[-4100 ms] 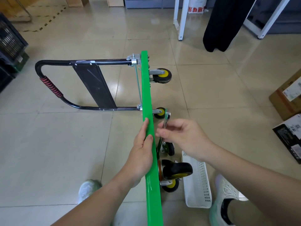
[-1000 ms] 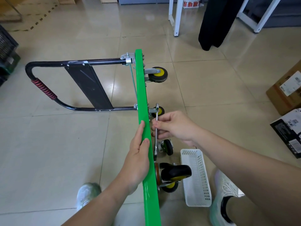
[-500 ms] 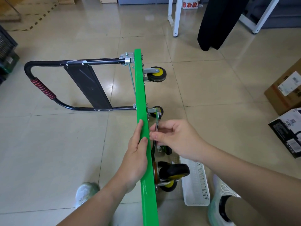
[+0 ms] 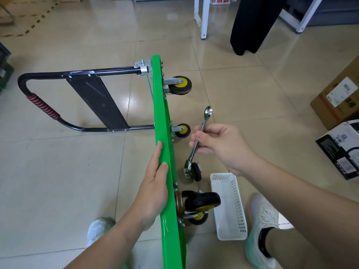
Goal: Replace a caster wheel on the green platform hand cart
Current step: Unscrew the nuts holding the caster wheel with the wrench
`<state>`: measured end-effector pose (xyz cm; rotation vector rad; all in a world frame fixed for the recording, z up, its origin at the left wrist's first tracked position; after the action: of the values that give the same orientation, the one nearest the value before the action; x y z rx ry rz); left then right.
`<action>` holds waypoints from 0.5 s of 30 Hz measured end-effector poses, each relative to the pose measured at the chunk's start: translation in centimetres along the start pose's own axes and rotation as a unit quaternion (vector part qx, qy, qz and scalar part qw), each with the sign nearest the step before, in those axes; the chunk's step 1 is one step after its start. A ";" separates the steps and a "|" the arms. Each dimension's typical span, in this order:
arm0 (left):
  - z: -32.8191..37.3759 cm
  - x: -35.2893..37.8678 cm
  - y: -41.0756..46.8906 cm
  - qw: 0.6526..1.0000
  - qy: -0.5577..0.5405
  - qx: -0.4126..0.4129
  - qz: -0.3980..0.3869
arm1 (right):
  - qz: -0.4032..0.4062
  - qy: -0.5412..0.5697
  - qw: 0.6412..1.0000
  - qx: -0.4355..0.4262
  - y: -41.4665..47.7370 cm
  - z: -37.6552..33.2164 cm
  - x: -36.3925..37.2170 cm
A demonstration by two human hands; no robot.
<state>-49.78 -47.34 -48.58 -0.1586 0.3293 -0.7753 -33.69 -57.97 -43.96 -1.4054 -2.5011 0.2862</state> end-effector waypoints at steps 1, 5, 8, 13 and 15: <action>-0.1 0.0 0.0 1.000 0.001 0.002 -0.001 | -0.012 -0.020 1.000 0.017 0.8 0.9 0.3; 0.0 0.3 0.1 1.000 0.011 0.007 -0.008 | -0.043 -0.089 0.993 0.066 2.6 4.7 1.8; 0.0 0.2 0.2 1.000 0.015 0.007 -0.010 | -0.060 -0.117 0.987 0.096 3.3 6.9 2.7; -0.1 0.1 0.3 1.000 0.016 0.000 -0.008 | -0.088 -0.111 0.980 0.141 4.4 8.8 3.5; -0.1 0.2 0.4 1.000 0.021 0.000 -0.010 | -0.094 -0.110 0.977 0.156 4.8 9.3 3.7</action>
<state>-49.44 -47.23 -48.85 -0.1463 0.3685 -0.7988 -34.61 -52.76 -53.72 -1.0547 -2.5911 0.7955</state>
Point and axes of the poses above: each hand's wrist, its own y-axis towards the middle knuckle, its own x-axis out of the palm, z = x × y, the point moved 7 cm from there along y, towards the middle knuckle, and after that the axes turned 9 degrees about z, right-handed, at the moved point
